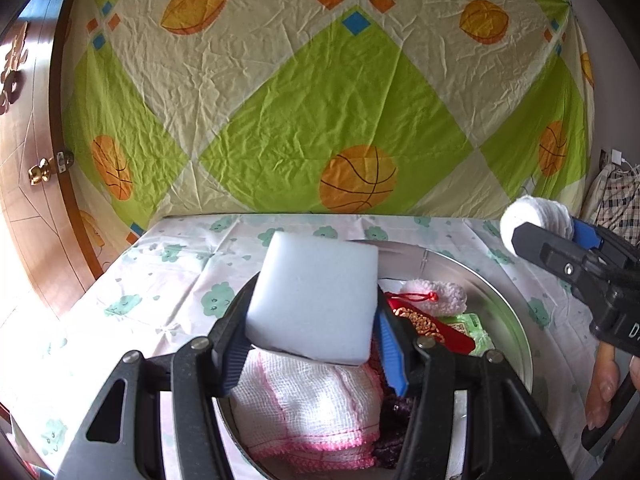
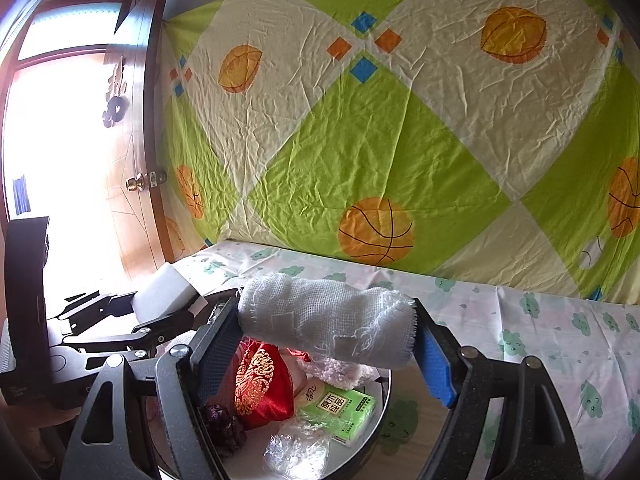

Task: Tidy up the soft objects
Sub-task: 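Lower the sponge and towel into the tin with both grippers, then open both grippers and withdraw them from the tin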

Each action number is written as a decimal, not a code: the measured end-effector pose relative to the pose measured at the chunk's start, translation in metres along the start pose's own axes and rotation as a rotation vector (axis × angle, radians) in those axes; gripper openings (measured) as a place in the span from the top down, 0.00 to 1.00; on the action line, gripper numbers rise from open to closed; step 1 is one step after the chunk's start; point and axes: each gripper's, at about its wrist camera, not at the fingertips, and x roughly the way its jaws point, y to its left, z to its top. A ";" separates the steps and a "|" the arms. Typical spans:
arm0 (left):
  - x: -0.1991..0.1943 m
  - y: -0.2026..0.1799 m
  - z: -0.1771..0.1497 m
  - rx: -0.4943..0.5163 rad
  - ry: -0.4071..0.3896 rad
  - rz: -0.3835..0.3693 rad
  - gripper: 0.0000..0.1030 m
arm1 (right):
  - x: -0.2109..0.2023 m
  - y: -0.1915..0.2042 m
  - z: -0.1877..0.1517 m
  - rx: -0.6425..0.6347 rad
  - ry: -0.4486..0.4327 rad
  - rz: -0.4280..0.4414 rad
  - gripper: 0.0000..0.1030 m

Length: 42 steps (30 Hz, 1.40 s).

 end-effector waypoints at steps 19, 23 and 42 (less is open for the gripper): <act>0.036 -0.004 0.009 0.060 0.146 -0.025 0.46 | 0.054 -0.001 0.003 0.000 0.202 0.021 0.22; 0.042 -0.004 0.007 0.059 0.182 -0.036 0.46 | 0.061 0.000 0.000 -0.008 0.239 0.015 0.22; 0.042 -0.006 0.006 0.073 0.200 -0.007 0.14 | 0.058 -0.001 -0.013 -0.014 0.281 0.015 0.06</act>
